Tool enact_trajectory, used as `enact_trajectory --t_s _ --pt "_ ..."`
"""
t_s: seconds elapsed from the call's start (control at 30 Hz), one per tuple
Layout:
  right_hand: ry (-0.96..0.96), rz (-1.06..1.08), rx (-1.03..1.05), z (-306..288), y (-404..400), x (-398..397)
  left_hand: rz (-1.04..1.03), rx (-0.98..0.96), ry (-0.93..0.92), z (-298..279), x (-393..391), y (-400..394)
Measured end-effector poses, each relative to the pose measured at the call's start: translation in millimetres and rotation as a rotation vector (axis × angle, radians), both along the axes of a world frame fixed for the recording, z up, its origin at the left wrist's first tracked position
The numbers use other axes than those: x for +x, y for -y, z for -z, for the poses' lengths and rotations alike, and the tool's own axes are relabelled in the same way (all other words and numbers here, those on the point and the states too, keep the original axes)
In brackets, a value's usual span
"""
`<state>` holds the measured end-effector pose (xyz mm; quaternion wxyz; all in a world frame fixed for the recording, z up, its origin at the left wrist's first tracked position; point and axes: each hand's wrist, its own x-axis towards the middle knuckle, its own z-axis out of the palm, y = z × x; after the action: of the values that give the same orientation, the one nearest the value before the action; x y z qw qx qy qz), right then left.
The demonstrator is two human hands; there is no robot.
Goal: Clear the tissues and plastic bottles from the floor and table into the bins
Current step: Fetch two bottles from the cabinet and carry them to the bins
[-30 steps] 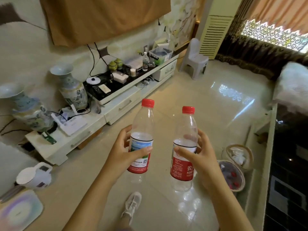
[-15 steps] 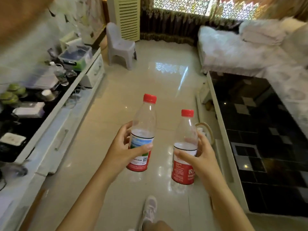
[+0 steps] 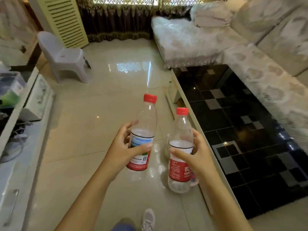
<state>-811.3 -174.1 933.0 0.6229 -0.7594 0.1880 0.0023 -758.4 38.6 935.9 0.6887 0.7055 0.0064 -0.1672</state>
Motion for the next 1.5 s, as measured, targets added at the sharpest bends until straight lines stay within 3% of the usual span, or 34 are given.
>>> enact_trajectory --t_s 0.33,0.5,0.77,0.9,1.1,1.5 --pt "-0.036 0.436 0.009 6 44 94 0.414 0.039 -0.019 8 177 88" --pt "-0.009 0.651 0.055 4 56 119 0.628 0.129 0.062 -4 246 143" --pt "0.052 0.964 0.096 7 75 107 0.880 0.087 0.126 4 263 228" --pt "0.022 1.035 0.108 22 93 98 0.948 0.091 0.071 29 253 254" --pt "-0.046 1.143 0.148 75 132 72 1.053 0.169 0.006 88 229 289" --pt "-0.090 1.383 0.236 263 178 51 1.203 0.274 -0.122 283 198 353"
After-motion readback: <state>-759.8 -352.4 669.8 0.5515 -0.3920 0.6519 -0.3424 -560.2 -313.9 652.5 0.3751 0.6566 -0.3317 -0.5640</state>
